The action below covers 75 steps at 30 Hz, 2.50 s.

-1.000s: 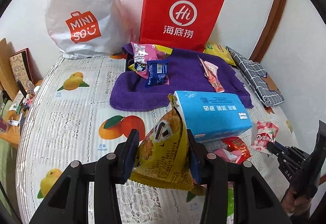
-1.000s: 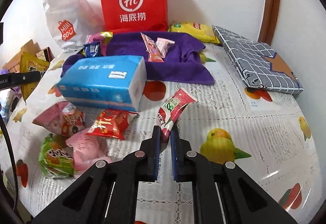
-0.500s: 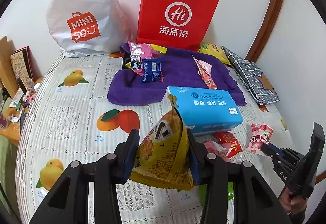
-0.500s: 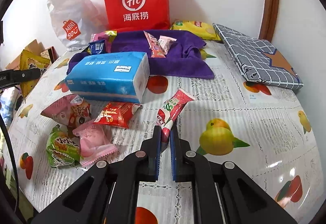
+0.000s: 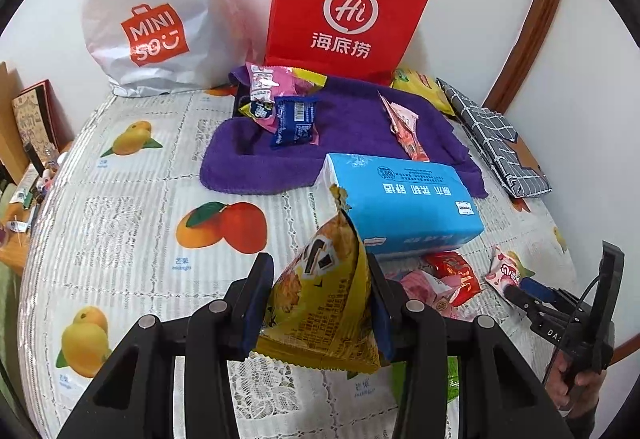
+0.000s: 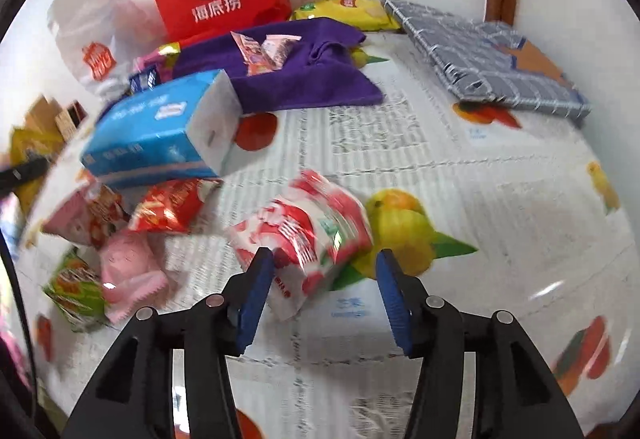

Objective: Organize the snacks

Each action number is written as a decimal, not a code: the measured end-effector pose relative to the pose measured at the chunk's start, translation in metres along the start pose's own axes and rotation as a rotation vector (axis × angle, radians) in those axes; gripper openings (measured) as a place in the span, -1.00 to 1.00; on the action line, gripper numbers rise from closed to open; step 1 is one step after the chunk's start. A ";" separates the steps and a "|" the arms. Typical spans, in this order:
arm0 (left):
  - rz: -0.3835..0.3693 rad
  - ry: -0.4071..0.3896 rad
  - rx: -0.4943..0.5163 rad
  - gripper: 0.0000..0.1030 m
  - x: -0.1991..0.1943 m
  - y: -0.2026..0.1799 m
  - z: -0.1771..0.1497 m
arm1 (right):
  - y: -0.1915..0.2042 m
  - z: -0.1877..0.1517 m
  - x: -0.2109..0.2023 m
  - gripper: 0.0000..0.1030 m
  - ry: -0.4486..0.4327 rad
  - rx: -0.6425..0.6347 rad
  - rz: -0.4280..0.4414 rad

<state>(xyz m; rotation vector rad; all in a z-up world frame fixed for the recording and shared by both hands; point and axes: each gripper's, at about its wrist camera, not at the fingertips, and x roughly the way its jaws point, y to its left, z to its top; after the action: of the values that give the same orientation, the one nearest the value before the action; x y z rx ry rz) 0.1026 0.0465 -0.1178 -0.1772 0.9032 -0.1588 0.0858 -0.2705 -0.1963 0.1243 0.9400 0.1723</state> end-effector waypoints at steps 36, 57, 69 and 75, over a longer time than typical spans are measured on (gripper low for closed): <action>-0.010 -0.002 0.007 -0.18 0.002 0.000 0.017 | 0.050 0.019 0.013 -0.57 -0.066 -0.240 -0.026; 0.020 -0.106 0.093 -0.18 -0.007 -0.041 0.125 | 0.083 0.189 -0.012 -0.57 -0.242 -0.228 -0.089; 0.024 -0.118 0.083 -0.18 0.031 -0.039 0.194 | 0.104 0.254 0.018 -0.57 -0.281 -0.241 -0.049; 0.045 -0.069 0.062 -0.18 0.077 -0.021 0.193 | 0.094 0.251 0.067 -0.57 -0.184 -0.248 -0.029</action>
<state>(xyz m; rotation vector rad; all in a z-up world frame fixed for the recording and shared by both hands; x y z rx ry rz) 0.3004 0.0267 -0.0548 -0.1045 0.8321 -0.1378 0.3195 -0.1730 -0.0860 -0.1008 0.7306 0.2450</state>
